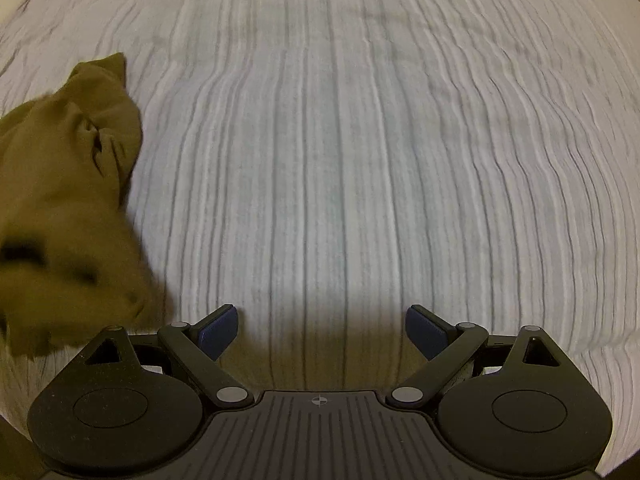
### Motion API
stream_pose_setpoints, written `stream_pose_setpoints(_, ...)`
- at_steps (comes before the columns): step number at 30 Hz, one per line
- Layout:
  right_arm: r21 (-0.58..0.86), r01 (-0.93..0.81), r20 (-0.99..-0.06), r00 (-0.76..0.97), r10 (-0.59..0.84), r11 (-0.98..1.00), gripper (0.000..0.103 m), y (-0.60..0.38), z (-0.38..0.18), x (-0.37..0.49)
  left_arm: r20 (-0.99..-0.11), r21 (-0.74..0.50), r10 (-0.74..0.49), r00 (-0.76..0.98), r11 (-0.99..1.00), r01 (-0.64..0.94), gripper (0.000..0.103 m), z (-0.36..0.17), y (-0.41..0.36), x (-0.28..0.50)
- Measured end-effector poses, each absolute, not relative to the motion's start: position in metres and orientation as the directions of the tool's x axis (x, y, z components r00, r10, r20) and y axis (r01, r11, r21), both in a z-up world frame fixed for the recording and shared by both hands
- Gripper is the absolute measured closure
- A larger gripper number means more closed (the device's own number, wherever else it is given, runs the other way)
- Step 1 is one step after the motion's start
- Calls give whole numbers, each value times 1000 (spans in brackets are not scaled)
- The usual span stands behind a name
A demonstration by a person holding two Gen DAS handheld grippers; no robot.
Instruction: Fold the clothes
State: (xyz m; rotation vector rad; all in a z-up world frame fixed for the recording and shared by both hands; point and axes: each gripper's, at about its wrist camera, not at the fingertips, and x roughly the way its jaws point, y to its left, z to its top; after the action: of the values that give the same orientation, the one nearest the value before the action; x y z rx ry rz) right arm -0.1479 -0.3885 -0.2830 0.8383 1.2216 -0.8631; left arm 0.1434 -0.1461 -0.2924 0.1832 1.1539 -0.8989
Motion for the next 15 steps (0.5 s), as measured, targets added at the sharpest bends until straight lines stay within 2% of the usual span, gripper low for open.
stream_pose_setpoints(4, 111, 870, -974, 191, -119, 481, 10, -398, -278, -127, -898, -184, -377, 227, 790, 585, 99, -273, -50, 157)
stream_pose_setpoints(6, 136, 853, -965, 229, -128, 503, 10, -404, -275, -116, -903, -188, -371, 215, 793, 579, 98, -271, -32, 163)
stream_pose_setpoints(8, 159, 835, -954, 267, -135, 526, 10, -409, -273, -104, -886, -225, -414, 208, 777, 588, 93, -278, -36, 166)
stream_pose_setpoints(9, 171, 826, -948, 286, -139, 537, 10, -412, -271, -98, -875, -243, -436, 209, 769, 591, 85, -282, -39, 167)
stream_pose_setpoints(10, 182, 816, -942, 305, -142, 548, 10, -415, -270, -93, -864, -260, -458, 210, 762, 593, 72, -286, -43, 169)
stream_pose_setpoints(12, 204, 796, -928, 343, -147, 571, 10, -420, -267, -81, -839, -295, -502, 211, 745, 598, 63, -294, -50, 172)
stream_pose_setpoints(14, 225, 773, -912, 381, -150, 592, 10, -426, -265, -69, -826, -325, -526, 205, 740, 588, 60, -304, -58, 181)
stream_pose_setpoints(15, 255, 757, -898, 417, -144, 601, 9, -430, -261, -61, -824, -336, -530, 200, 741, 581, 54, -311, -60, 186)
